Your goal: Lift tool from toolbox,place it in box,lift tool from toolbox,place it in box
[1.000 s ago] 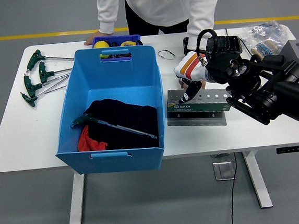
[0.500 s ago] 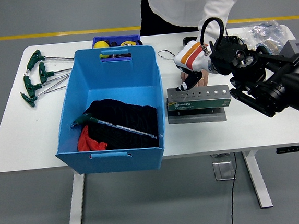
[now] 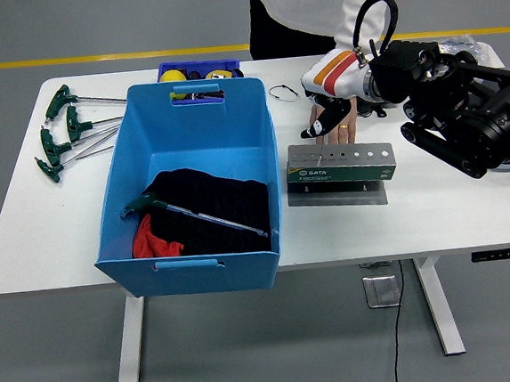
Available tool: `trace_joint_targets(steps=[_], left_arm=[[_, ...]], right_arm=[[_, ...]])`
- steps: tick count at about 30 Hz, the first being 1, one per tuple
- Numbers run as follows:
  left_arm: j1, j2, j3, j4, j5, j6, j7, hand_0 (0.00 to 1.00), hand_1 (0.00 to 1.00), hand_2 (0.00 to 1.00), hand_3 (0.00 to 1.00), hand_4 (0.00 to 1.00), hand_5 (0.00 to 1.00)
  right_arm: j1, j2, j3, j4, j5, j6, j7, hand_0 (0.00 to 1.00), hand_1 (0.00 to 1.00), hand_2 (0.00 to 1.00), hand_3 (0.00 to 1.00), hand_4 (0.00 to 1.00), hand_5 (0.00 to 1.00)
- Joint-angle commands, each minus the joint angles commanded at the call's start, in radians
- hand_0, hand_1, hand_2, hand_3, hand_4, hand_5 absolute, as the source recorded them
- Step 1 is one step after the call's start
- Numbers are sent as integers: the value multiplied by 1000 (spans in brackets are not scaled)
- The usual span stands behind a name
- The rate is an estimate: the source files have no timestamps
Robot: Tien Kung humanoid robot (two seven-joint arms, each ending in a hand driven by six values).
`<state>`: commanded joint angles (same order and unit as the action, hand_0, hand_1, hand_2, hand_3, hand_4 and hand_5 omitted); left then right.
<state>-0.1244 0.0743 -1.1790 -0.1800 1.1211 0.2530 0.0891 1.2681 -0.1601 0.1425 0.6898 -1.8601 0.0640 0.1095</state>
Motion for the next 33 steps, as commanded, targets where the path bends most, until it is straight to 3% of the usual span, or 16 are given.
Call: trace_joint_targets(steps=[15,22,27,33], left_arm=[[10,2,-16,0,11,0,3,725,731,731,691,708,634],[13,4,-17,0,16,-1,5,725,730,731,691,707,634],[15,2,-21,0,26,-1,10,726,733,731,692,705,631],[14,-3,-43,0,59,-2,17,725,735,731,692,705,631]], right_arm=[[43,-74,72,172,3,93,-29,2,2,2,25,839,749],[28,-119,219,269,-58,108,-62,2,2,2,24,835,748],[-2,-118,330,330,-81,98,-76,2,2,2,24,835,748],[-62,-84,444,417,-95,75,-92,2,2,2,28,835,740]])
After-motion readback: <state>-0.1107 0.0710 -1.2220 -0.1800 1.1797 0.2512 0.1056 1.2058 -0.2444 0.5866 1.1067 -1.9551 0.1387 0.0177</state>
